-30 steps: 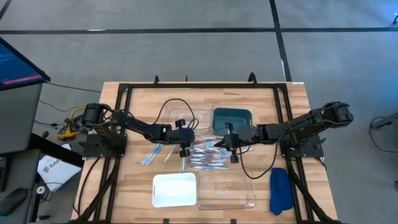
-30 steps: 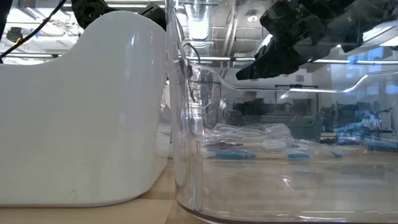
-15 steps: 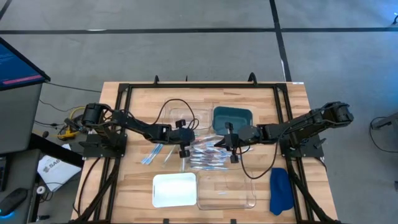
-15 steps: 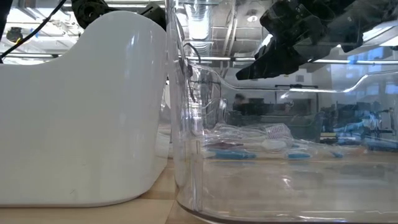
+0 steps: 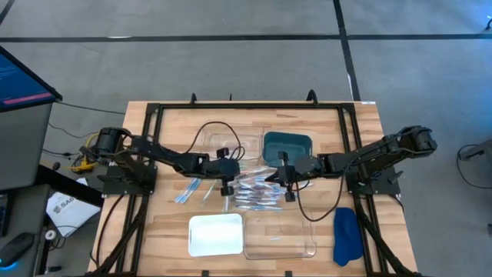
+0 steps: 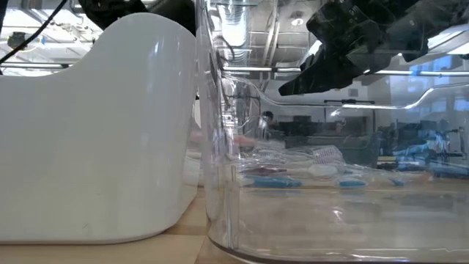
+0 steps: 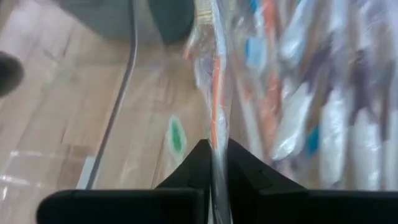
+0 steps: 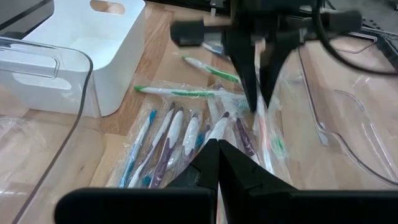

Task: Pick & Place Toothbrushes
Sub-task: Put the orange toothbrush into the white bin

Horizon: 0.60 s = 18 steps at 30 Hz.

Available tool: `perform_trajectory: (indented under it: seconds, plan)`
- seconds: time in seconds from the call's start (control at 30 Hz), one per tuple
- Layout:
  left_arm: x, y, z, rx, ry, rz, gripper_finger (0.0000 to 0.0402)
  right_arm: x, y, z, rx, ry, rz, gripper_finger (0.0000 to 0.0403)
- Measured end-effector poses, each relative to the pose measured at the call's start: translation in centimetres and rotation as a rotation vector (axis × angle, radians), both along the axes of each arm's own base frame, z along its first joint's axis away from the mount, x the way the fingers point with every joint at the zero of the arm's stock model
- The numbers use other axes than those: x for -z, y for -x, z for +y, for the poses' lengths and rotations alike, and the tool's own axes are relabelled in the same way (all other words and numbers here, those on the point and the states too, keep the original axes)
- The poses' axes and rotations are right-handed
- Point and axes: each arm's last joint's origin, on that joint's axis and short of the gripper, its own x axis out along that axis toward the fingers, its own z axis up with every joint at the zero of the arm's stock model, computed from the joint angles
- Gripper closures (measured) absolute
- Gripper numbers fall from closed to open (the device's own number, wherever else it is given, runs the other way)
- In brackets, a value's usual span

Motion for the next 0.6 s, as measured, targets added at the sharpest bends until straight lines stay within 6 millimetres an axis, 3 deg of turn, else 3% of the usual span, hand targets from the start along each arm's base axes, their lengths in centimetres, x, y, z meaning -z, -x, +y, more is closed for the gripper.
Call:
perform_trajectory:
  seconds: [0.33,0.6]
  plan:
    - [-2.5,1.3,-1.7,0.029,0.025,-0.043,0.0384,0.0,0.0,0.0,0.000,0.000,-0.001,0.0403]
    - [-4.8,3.6,-2.4,-0.053,0.018,-0.042,0.0384,0.0,0.0,0.0,0.000,0.000,0.005,0.0403]
